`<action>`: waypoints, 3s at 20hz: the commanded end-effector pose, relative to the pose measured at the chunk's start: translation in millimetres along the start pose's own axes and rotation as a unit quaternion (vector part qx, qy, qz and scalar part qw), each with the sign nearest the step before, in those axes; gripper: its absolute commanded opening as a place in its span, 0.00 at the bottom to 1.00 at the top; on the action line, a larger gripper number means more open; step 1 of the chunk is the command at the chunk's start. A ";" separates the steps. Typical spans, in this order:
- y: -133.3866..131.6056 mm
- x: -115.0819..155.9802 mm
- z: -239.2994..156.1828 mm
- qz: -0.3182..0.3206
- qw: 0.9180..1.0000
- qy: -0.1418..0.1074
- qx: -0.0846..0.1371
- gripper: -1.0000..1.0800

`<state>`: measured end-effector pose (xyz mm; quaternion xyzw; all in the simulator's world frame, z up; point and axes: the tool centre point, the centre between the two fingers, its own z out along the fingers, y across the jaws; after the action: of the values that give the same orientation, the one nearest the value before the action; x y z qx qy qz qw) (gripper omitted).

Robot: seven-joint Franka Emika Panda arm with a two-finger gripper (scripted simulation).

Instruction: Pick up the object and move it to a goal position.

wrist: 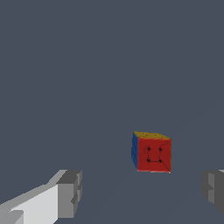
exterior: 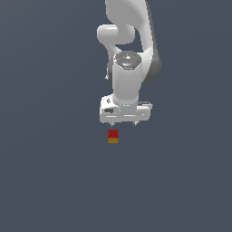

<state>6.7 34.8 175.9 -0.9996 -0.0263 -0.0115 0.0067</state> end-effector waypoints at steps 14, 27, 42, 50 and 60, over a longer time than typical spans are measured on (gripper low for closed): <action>0.2 4.5 -10.8 0.020 1.000 0.007 0.017 0.96; 5.0 2.9 -2.8 -0.032 0.999 0.006 0.012 0.96; 19.7 -2.7 22.9 -0.210 0.978 -0.001 0.002 0.96; 27.5 -6.6 37.8 -0.316 0.949 -0.005 -0.001 0.96; 36.1 -11.8 55.9 -0.444 0.896 -0.010 -0.002 0.96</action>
<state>-1.3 0.2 122.0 -0.8942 -0.4477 -0.0043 -0.0007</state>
